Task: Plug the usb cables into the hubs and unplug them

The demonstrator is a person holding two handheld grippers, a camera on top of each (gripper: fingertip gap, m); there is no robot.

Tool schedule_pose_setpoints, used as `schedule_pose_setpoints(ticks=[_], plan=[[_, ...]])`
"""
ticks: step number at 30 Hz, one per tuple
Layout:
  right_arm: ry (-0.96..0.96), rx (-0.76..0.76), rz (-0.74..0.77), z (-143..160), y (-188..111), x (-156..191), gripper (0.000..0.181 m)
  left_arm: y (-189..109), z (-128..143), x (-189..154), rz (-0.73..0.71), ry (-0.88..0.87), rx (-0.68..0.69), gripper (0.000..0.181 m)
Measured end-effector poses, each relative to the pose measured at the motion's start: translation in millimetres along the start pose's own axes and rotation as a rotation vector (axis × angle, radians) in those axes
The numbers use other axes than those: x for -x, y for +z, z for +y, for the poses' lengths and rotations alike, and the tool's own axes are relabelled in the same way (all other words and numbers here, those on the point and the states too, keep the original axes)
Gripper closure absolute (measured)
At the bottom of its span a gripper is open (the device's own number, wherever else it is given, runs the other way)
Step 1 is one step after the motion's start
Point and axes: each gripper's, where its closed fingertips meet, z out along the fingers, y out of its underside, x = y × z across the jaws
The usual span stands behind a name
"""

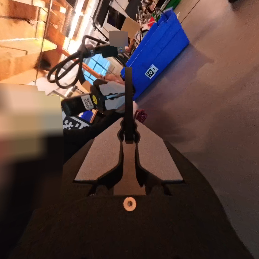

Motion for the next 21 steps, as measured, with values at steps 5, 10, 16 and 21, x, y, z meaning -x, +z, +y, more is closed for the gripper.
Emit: schedule_pose_setpoints(ticks=[5,10,16,21], plan=[[0.063,0.047,-0.018,10.5,3.4,6.5,0.174,-6.1,-14.4,-2.8,-0.162,0.285,0.031,0.181],[0.167,0.049,-0.061,14.6,2.7,6.8,0.173,-2.4,-9.6,-13.7,-0.187,0.435,0.085,0.154],[0.229,0.111,-0.096,27.6,7.9,8.5,0.174,5.0,-10.4,-21.2,-0.216,0.536,0.084,0.129],[0.238,0.187,-0.158,40.3,16.9,15.8,0.169,7.9,-6.9,-19.8,-0.28,0.695,0.12,0.164]])
